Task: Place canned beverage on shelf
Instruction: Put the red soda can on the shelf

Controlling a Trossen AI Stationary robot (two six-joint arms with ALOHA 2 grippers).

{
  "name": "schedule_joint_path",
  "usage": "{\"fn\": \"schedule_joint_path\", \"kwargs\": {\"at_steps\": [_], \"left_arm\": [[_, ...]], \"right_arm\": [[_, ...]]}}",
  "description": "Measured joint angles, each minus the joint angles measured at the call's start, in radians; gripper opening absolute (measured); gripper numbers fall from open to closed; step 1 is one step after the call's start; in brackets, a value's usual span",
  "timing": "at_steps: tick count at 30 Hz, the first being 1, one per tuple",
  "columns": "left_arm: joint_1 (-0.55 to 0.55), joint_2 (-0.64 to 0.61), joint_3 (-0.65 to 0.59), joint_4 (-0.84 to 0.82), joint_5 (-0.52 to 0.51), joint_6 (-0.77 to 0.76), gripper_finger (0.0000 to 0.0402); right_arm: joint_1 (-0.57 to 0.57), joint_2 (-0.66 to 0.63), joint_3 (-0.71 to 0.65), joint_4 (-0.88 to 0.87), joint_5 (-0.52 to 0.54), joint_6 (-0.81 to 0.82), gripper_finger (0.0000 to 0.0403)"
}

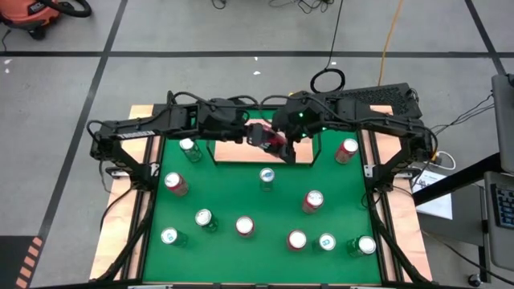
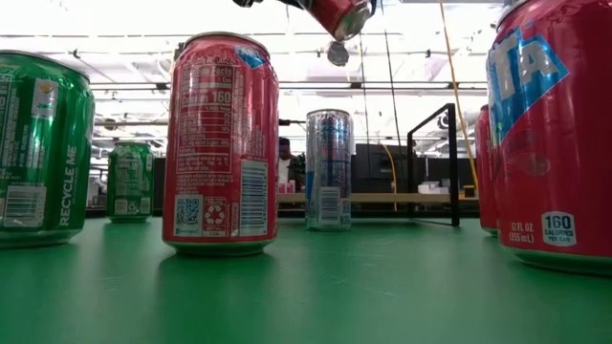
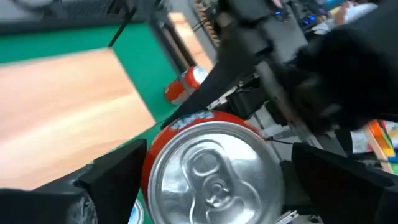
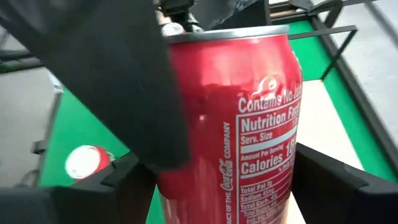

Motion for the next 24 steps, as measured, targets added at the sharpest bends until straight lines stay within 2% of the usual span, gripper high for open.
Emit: {"fn": "schedule_joint_path", "kwargs": {"at_steps": [7, 11, 20, 24], "left_arm": [[0.001, -0.069, 0.004, 0.052, -0.012, 0.198, 0.0398], [0.001, -0.125, 0.004, 0.084, -0.052, 0.302, 0.0399], [-0.016, -0.233, 0.003, 0.106, -0.059, 0.554, 0.0399], [-0.021, -0.272, 0.003, 0.1, -0.06, 0.61, 0.0399]], "right_arm": [[-0.047, -0.019, -0.004, 0.02, -0.115, 0.032, 0.0292], [-0.075, -0.022, -0.003, 0.075, -0.169, 0.065, 0.0292], [-0.131, -0.02, -0.002, 0.393, -0.304, 0.176, 0.0292], [-0.145, -0.021, -0.002, 0.524, -0.336, 0.228, 0.0292]]}}
